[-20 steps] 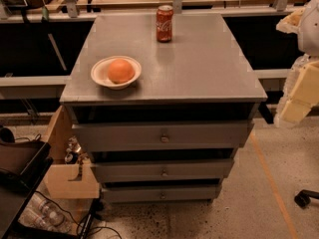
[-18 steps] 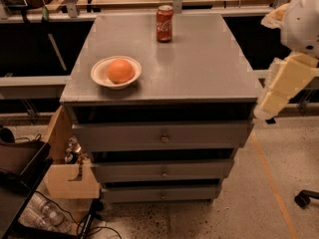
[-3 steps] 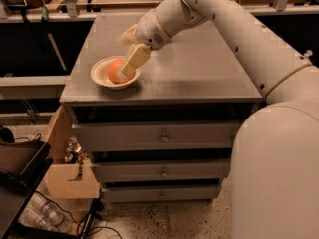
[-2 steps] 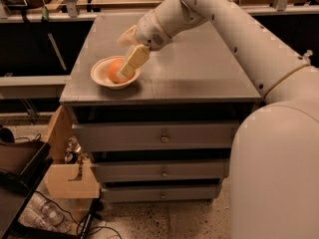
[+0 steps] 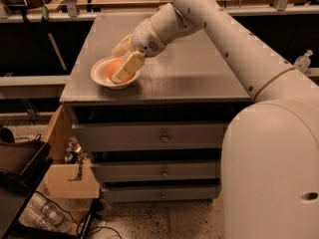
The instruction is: Pick orange from paper bowl and place on counter
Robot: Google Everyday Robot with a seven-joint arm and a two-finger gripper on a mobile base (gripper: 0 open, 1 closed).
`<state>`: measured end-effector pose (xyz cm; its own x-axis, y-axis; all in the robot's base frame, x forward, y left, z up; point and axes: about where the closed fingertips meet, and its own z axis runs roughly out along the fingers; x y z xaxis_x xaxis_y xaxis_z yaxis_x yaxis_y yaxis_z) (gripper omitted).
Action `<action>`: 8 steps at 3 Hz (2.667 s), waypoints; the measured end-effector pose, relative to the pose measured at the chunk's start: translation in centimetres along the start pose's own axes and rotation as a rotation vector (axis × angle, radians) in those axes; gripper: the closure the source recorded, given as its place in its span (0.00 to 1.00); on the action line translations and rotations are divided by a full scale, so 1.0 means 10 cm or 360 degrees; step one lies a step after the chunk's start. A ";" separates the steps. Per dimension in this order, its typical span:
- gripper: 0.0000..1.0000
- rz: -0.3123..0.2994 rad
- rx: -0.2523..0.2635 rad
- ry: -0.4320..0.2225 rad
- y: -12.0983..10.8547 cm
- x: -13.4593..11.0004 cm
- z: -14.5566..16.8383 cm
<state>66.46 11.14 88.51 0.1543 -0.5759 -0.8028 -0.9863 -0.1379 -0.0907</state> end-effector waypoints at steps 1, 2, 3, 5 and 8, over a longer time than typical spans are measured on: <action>0.34 0.0001 -0.0008 -0.0001 0.00 0.01 0.02; 0.43 0.0006 -0.0027 0.0002 0.02 0.03 0.06; 0.59 0.0005 -0.0041 0.0008 0.03 0.05 0.08; 1.00 -0.0003 -0.0050 0.0014 0.04 0.06 0.12; 1.00 -0.0034 -0.0052 -0.0013 0.07 0.03 0.21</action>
Offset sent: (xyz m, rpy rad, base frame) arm -0.0021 -0.0020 -0.0079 -0.0097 0.0171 0.0115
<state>65.64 12.57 87.00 0.1747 -0.5659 -0.8057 -0.9803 -0.1762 -0.0888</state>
